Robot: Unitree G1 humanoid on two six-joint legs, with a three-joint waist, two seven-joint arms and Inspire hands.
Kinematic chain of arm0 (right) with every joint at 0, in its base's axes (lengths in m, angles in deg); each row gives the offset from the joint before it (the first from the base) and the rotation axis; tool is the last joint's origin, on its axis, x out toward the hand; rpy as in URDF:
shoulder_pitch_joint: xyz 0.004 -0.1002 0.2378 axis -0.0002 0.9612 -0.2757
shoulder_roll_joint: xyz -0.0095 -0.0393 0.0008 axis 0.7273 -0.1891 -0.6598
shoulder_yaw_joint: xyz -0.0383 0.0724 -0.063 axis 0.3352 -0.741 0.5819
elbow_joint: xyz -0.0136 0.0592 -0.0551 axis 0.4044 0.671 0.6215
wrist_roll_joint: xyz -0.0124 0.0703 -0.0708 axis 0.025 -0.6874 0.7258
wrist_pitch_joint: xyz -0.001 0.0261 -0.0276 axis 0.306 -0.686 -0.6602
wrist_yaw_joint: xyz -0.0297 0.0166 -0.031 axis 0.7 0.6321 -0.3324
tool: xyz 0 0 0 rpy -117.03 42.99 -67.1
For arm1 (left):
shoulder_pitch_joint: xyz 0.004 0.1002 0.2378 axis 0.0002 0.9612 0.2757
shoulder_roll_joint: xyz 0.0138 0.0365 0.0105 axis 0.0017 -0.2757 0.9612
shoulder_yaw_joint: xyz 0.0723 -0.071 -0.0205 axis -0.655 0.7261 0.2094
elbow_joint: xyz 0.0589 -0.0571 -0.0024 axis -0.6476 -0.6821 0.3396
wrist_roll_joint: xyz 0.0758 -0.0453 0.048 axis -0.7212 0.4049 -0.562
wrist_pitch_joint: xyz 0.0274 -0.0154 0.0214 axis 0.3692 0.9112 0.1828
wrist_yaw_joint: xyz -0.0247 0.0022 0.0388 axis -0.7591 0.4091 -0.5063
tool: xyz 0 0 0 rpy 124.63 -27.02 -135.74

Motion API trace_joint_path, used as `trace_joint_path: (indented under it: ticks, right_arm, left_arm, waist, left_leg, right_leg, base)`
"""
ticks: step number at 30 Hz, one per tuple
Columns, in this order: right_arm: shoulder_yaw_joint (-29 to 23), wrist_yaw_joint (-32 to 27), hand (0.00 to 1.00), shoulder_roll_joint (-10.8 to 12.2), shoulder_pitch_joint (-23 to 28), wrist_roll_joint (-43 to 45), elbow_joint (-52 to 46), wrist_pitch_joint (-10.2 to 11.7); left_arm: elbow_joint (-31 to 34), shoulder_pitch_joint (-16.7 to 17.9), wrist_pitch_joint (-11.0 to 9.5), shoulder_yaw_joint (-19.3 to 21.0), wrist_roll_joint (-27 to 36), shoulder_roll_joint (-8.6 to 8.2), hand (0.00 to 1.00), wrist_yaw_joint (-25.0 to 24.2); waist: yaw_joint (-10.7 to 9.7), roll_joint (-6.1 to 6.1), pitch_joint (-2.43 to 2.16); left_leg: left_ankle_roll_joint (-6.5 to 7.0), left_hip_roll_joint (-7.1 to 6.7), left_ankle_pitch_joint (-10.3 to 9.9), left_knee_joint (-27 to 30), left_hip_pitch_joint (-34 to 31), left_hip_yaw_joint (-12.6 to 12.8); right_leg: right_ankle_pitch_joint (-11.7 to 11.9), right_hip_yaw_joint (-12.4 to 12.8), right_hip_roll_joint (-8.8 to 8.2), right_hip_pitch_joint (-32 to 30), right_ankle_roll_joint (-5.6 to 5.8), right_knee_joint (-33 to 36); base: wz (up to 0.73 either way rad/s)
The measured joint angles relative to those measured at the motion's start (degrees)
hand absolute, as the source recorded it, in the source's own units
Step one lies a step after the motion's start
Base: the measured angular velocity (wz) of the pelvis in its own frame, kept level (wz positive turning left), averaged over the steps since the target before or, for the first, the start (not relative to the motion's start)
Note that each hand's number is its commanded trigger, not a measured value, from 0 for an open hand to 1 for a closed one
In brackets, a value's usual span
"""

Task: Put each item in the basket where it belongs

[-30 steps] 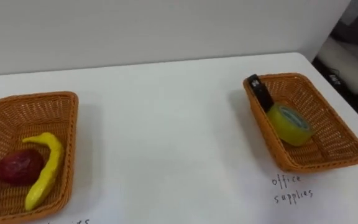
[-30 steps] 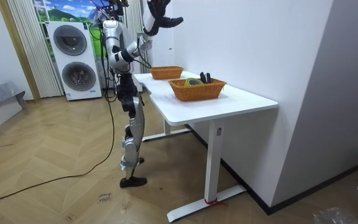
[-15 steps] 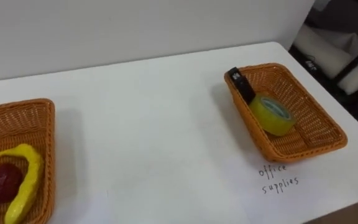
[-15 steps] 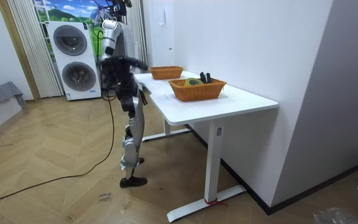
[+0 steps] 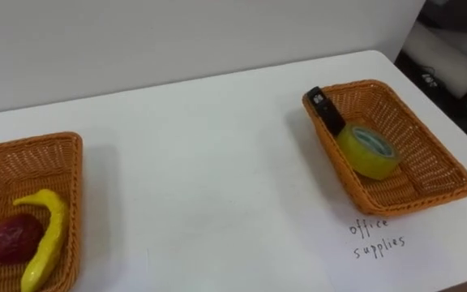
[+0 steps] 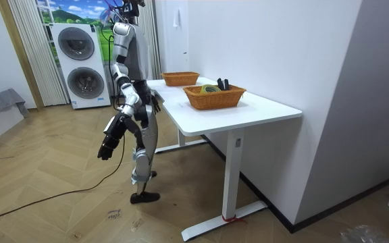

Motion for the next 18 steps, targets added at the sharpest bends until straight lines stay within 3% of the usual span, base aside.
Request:
trace_joint_path:
  ticks: [3,5,7,14,18]
  right_arm:
    - [7.57,10.34,0.00,0.18,-0.44,9.59,4.86,-3.52]
    - [17.75,17.73,0.00,-0.42,-1.38,24.33,6.18,-5.68]
    - [23.49,21.62,0.00,-1.11,-3.42,32.61,6.66,-6.07]
    - [32.25,29.36,0.00,-0.82,-8.89,49.18,5.16,-6.01]
    - [33.94,30.87,0.00,-0.38,-9.27,51.26,4.57,-5.96]
  left_arm:
    - [-0.43,0.31,1.59,0.94,-2.90,0.01,0.00,-1.26]
    - [-0.42,-0.47,3.00,0.70,-5.16,0.56,0.00,-1.24]
    - [-1.05,-1.17,3.49,-1.05,-6.14,0.86,0.00,-1.14]
    - [-3.39,-1.11,5.54,-4.96,-7.25,0.52,0.00,-0.67]
    - [-3.34,-0.87,6.13,-5.96,-7.30,-0.82,0.00,-0.77]
  waist:
    - [2.26,-0.15,0.15]
    - [5.39,-0.42,0.31]
    - [7.42,-0.42,0.39]
    - [10.40,-0.03,0.68]
    - [10.61,0.78,0.85]
  left_leg:
    - [0.05,-0.08,-0.02,0.17,0.12,-0.02]
    - [0.11,-0.01,-0.15,0.32,0.19,0.06]
    - [0.13,-0.01,-0.32,0.49,0.18,-0.19]
    - [-0.05,-0.04,-0.53,0.45,1.06,-1.76]
    - [-0.01,-0.12,-0.73,0.56,1.02,-2.62]
  right_leg:
    - [0.01,0.15,-0.06,0.11,0.01,0.08]
    - [0.01,0.16,0.00,-0.21,0.00,-0.08]
    - [0.07,0.14,0.03,-0.13,-0.01,-0.24]
    - [0.31,-1.50,0.13,2.06,-0.04,-1.13]
    - [0.31,-2.62,0.06,2.74,-0.03,-1.10]
  base:
    - [0.00]
    - [0.00]
    - [0.03]
    - [0.14]
    - [0.10]
